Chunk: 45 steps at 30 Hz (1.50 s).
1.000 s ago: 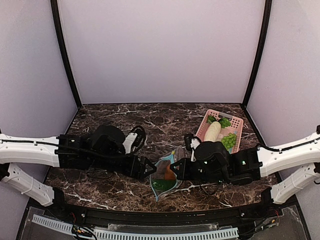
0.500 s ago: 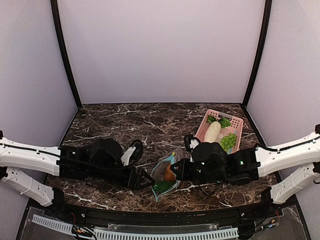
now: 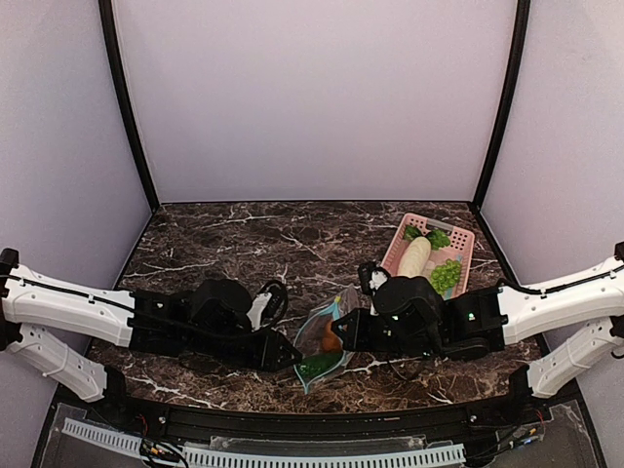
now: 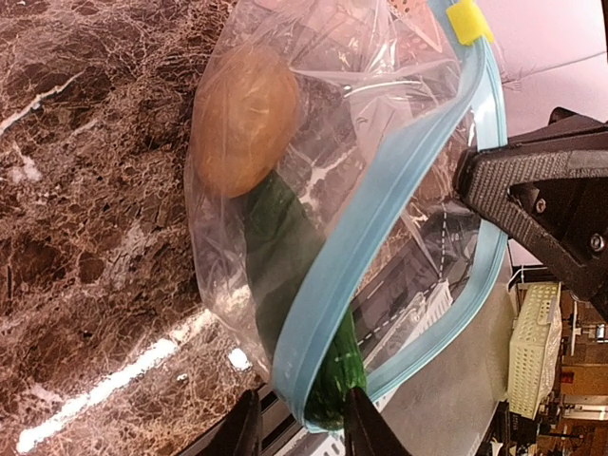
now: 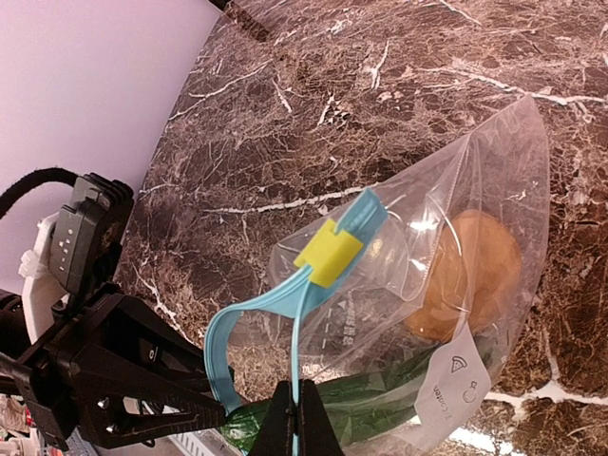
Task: Place the food in the zip-top bag and seal the zipper
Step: Adjust the zipper food storage bag at the center of the board.
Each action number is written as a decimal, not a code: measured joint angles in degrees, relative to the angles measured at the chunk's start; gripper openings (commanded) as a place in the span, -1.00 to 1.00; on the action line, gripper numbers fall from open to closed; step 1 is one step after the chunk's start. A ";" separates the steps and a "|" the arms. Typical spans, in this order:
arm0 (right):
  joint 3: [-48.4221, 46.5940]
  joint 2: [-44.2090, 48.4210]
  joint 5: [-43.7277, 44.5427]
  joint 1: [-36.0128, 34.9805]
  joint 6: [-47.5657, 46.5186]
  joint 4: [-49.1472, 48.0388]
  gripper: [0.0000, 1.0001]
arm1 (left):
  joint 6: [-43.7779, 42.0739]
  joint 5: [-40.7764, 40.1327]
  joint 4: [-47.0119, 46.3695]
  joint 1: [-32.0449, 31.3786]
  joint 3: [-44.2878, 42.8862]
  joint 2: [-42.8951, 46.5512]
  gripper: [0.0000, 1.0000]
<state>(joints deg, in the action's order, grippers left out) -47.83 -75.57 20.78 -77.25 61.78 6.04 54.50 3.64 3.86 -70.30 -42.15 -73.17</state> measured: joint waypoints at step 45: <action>-4.31 -2.12 4.02 -0.48 4.92 9.07 -1.00 | -7.32 4.76 12.11 0.02 -7.15 2.49 0.68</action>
<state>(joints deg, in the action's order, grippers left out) -52.14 -77.69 24.80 -77.73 66.70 15.11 47.18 8.40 15.97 -70.28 -49.30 -70.67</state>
